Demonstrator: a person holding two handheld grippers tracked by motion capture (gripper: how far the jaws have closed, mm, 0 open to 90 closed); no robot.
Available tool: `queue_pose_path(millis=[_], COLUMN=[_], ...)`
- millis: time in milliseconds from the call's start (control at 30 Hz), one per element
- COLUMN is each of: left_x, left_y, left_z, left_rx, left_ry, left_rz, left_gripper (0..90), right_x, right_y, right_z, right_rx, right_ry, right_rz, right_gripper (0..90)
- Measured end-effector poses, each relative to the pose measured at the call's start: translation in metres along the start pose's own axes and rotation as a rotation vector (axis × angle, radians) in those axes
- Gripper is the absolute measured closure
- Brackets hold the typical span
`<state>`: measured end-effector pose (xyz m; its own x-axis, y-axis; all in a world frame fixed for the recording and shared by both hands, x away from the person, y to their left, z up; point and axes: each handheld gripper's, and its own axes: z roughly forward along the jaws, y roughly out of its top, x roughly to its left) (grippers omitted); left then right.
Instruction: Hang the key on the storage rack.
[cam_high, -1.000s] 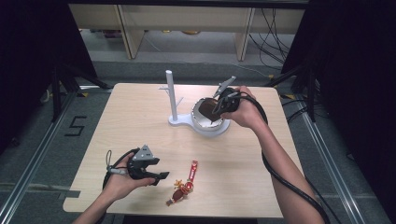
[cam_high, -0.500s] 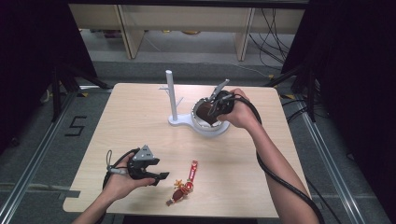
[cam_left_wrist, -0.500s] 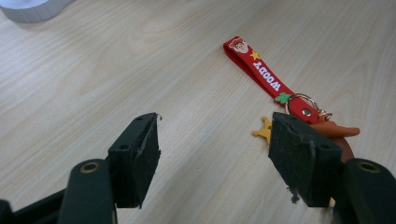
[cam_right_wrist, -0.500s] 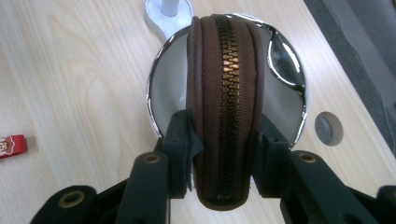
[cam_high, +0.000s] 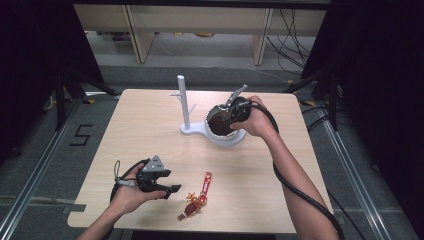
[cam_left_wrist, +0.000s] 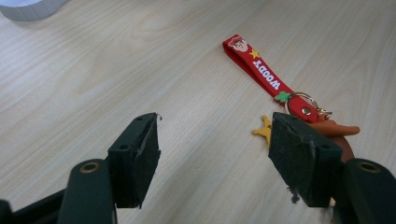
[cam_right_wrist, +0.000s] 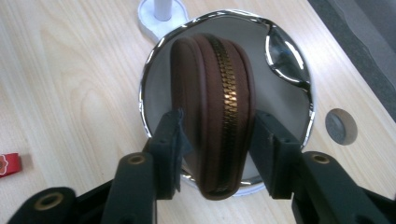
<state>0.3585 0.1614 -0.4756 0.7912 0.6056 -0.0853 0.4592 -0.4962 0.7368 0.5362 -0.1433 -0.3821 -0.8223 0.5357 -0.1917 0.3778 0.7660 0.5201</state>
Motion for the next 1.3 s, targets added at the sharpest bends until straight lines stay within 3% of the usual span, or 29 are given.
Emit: queue_pose_path(millis=[267, 333, 367, 400, 467, 500, 567, 600, 700, 767, 1000, 1067, 1200, 1233, 1300], left_x=[-0.001, -0.004, -0.003, -0.005, -0.005, -0.006, -0.007, -0.008, -0.011, -0.014, -0.025, -0.027, -0.031, -0.029, -0.035], left_y=[0.001, 0.002, 0.002, 0.002, 0.002, 0.002, 0.002, 0.002, 0.003, 0.003, 0.003, 0.005, 0.009, 0.011, 0.011], left_z=[0.0, 0.001, -0.001, 0.0, -0.001, -0.003, -0.004, -0.004, -0.006, -0.007, -0.004, -0.004, -0.005, -0.007, -0.006], left_rx=[0.004, -0.02, 0.0, -0.018, -0.005, -0.003, -0.003, -0.025, -0.028, -0.026, 0.036, 0.054, 0.092, 0.133, 0.139], left_ry=[-0.014, -0.02, -0.021, -0.026, -0.039, -0.051, -0.052, -0.055, -0.067, -0.078, -0.121, -0.126, -0.118, -0.121, -0.128], left_rz=[0.014, -0.012, 0.012, -0.007, 0.013, 0.012, 0.014, -0.01, -0.007, -0.004, 0.036, 0.054, 0.087, 0.146, 0.133], left_gripper=[32.3, 31.7, 31.7, 31.5, 30.9, 30.4, 30.3, 30.2, 30.1, 30.1, 29.7, 29.7, 31.2, 31.5, 32.1], right_x=[-0.004, -0.004, -0.004, -0.004, -0.004, -0.001, -0.001, 0.001, 0.007, 0.008, 0.014, 0.013, 0.015, 0.017, 0.017], right_y=[-0.006, -0.01, -0.01, -0.013, -0.018, -0.024, -0.027, -0.031, -0.051, -0.054, -0.081, -0.084, -0.088, -0.088, -0.091], right_z=[-0.017, -0.024, -0.024, -0.027, -0.032, -0.036, -0.037, -0.038, -0.037, -0.039, -0.035, -0.034, -0.035, -0.035, -0.033], right_rx=[-0.041, -0.051, -0.051, -0.056, -0.068, -0.081, -0.094, -0.095, -0.1, -0.08, -0.009, -0.01, 0.019, 0.026, -0.002], right_ry=[-0.03, -0.042, -0.042, -0.042, -0.052, -0.041, -0.046, -0.042, -0.025, -0.013, 0.026, 0.035, 0.022, 0.028, 0.035], right_rz=[0.031, 0.06, 0.06, 0.068, 0.085, 0.122, 0.132, 0.15, 0.206, 0.227, 0.341, 0.327, 0.348, 0.358, 0.311], right_gripper=[49.8, 49.0, 49.0, 48.7, 48.4, 48.5, 48.6, 49.1, 50.9, 51.2, 58.9, 59.2, 60.7, 60.9, 61.3])
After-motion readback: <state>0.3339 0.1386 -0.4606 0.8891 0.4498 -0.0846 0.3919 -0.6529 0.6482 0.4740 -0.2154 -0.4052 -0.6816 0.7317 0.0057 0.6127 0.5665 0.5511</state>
